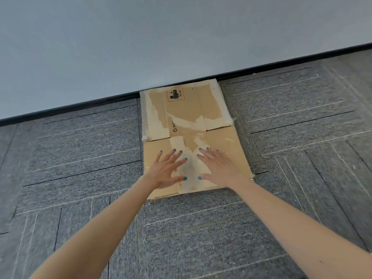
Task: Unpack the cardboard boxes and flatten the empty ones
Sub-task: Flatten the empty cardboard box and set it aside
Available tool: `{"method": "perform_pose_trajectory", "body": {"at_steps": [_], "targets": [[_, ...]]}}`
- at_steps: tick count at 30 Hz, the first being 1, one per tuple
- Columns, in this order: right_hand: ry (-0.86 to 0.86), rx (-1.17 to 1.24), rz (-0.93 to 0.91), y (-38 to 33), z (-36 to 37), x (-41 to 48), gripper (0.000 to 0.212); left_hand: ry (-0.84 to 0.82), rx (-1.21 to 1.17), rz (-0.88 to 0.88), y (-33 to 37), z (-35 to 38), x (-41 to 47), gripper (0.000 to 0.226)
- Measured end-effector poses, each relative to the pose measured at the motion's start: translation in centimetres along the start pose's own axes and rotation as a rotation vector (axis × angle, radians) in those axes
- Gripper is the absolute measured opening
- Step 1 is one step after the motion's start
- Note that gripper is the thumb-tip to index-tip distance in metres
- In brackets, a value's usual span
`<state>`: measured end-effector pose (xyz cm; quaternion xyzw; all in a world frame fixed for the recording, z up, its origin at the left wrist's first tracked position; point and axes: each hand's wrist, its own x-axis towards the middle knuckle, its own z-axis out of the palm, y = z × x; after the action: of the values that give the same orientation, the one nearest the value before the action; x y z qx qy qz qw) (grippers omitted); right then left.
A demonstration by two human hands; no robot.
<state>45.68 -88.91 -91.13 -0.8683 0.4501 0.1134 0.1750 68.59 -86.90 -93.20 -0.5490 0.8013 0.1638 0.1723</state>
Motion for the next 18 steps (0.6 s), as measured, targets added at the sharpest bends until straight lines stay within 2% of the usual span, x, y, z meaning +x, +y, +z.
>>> {"method": "perform_pose_trajectory", "body": {"at_steps": [5, 8, 18], "targets": [[0.095, 0.064, 0.082, -2.4, -10.3, -6.0, 0.044, 0.005, -0.028, -0.068, 4.3, -11.5, -5.2, 0.061], [0.181, 0.1, 0.133, -3.6, -16.8, -10.8, 0.032, 0.056, -0.049, -0.086, 7.0, -18.5, -9.0, 0.054], [0.248, 0.194, 0.393, -7.0, -33.4, -34.6, 0.022, 0.118, -0.126, 0.0, 21.9, -37.2, -24.3, 0.04]]}}
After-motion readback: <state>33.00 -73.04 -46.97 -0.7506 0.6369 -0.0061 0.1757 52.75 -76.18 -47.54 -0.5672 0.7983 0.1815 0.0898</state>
